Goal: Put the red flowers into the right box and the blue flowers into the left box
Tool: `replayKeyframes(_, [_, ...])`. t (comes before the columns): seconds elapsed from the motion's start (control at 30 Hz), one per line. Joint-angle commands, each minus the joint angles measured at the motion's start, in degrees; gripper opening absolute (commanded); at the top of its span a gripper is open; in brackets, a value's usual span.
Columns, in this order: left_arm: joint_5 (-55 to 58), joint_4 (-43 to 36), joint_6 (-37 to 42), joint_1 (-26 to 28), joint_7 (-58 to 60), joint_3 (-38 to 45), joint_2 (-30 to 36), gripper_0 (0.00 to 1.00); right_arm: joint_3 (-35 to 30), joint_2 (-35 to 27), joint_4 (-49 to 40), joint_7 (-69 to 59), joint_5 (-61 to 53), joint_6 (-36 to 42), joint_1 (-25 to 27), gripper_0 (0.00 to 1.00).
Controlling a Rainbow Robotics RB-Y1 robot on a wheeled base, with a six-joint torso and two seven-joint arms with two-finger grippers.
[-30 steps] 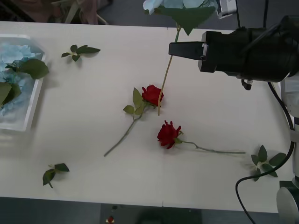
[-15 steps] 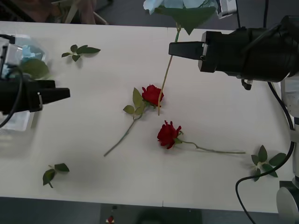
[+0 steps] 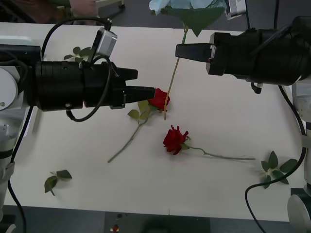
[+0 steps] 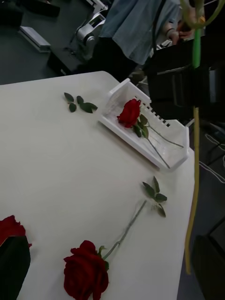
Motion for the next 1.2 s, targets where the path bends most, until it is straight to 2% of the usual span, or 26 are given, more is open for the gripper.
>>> replayKeyframes(0.03, [1.6, -1.9, -0.6, -2.4, 3.9, -1.8, -0.4, 1.0, -0.5, 0.3, -1.1, 0.8, -0.6, -0.2, -1.2, 0.0])
replayKeyframes(0.4, [-2.4, -1.9, -6.4, -4.4, 5.1, -11.2, -3.3, 1.0, -0.5, 0.3, -1.1, 0.8, -0.6, -0.2, -1.2, 0.0])
replayKeyframes(0.43, [-2.6, -1.9, -6.6, -4.3, 5.1, -11.5, -3.5, 0.92, -0.5, 0.3, -1.1, 0.8, -0.6, -0.2, -1.2, 0.0])
replayKeyframes(0.47, [-3.3, -1.8, -6.8, -4.3, 5.2, -11.9, -3.6, 0.59, -0.5, 0.3, -1.1, 0.8, -0.6, -0.2, -1.2, 0.0])
replayKeyframes(0.5, [-3.7, -1.9, -6.8, -4.3, 5.4, -12.1, -3.9, 0.18, -0.5, 0.3, -1.1, 0.8, -0.6, -0.2, -1.2, 0.0])
replayKeyframes(0.53, [-4.2, -1.8, -6.8, -4.3, 5.5, -12.1, -4.0, 0.0, -0.5, 0.3, -1.1, 0.8, -0.6, -0.2, -1.2, 0.0])
replayKeyframes(0.93, [-3.4, -1.9, -7.6, -4.2, 5.4, -12.5, -3.1, 0.0, -0.5, 0.3, -1.1, 0.8, -0.6, -0.2, -1.2, 0.0])
replayKeyframes(1.13, [-1.0, -1.9, -7.6, -4.1, 5.3, -10.1, -1.1, 0.0, -0.5, 0.3, -1.1, 0.8, -0.6, -0.2, -1.2, 0.0])
replayKeyframes(1.2, [0.6, -1.9, -7.6, -3.8, 5.2, -9.4, -0.1, 0.0, -0.5, 0.3, -1.1, 0.8, -0.6, -0.2, -1.2, 0.44])
